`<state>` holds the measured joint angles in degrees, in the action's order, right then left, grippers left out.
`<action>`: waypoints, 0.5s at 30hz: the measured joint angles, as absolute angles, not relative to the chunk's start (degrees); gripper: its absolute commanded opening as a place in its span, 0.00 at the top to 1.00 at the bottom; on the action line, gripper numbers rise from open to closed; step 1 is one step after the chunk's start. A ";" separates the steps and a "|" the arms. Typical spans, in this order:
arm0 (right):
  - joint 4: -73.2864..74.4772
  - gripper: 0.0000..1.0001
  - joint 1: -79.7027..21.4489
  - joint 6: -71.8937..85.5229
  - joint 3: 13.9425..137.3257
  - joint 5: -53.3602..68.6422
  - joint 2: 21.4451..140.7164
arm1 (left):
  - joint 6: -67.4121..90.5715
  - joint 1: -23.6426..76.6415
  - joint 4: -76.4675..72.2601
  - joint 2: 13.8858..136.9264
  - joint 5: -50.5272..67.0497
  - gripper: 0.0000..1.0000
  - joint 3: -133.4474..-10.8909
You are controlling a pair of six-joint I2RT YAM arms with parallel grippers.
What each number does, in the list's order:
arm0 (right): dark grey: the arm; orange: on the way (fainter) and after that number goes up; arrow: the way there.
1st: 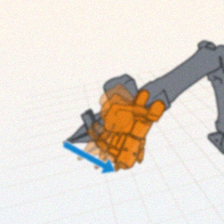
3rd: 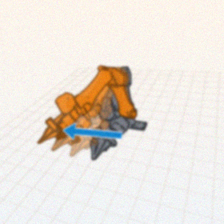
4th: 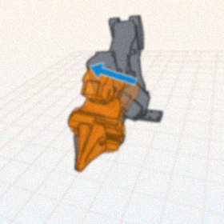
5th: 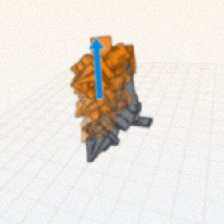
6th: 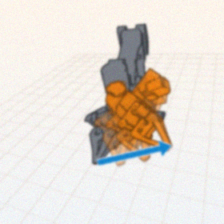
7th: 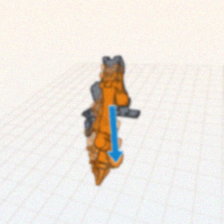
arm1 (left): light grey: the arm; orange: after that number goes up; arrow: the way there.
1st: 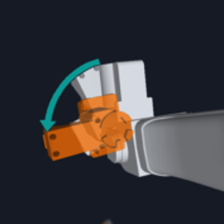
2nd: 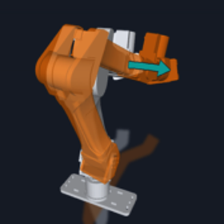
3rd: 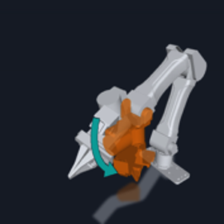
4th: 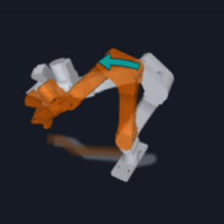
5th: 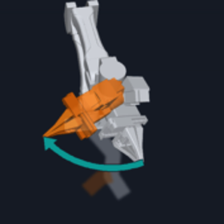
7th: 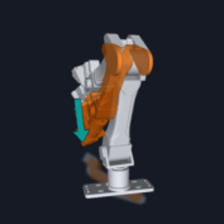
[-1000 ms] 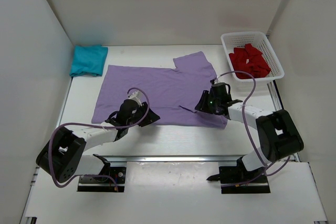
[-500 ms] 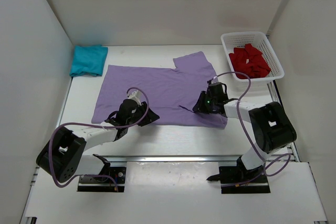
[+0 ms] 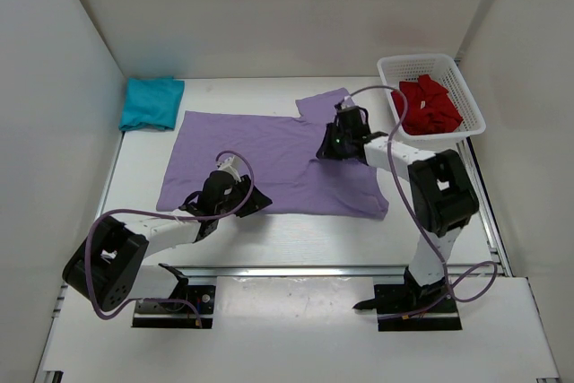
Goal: Fold and stack the t-shirts
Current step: Fold the flattened tshirt in 1/3 of the way
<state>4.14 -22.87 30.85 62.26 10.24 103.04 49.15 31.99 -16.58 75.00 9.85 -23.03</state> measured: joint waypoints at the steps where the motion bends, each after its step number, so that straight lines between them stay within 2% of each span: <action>1: 5.37 0.96 -23.09 29.82 65.82 9.74 104.86 | 49.15 31.99 -16.73 75.00 9.85 0.60 -22.96; 3: 7.84 0.82 -23.53 28.23 71.83 8.97 108.25 | 49.17 31.99 -16.73 75.00 9.89 0.59 -22.94; 6: 11.25 0.73 -24.18 25.67 78.63 7.94 112.53 | 49.19 31.99 -16.75 75.00 9.87 0.59 -22.94; 9: 14.11 0.67 -24.91 23.88 79.70 6.72 113.27 | 49.17 32.12 -16.75 75.02 9.85 0.59 -22.94; 13: 15.00 0.68 -26.26 22.46 74.35 4.14 108.75 | 48.95 32.71 -16.32 75.20 9.82 0.59 -23.33; 15: 14.46 0.74 -27.05 22.41 68.27 2.83 102.91 | 48.42 32.75 -15.27 75.68 9.78 0.58 -24.40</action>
<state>14.46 -27.05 22.41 68.27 2.83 102.91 48.42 32.75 -15.27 75.68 9.78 -24.40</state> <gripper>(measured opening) 0.305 0.411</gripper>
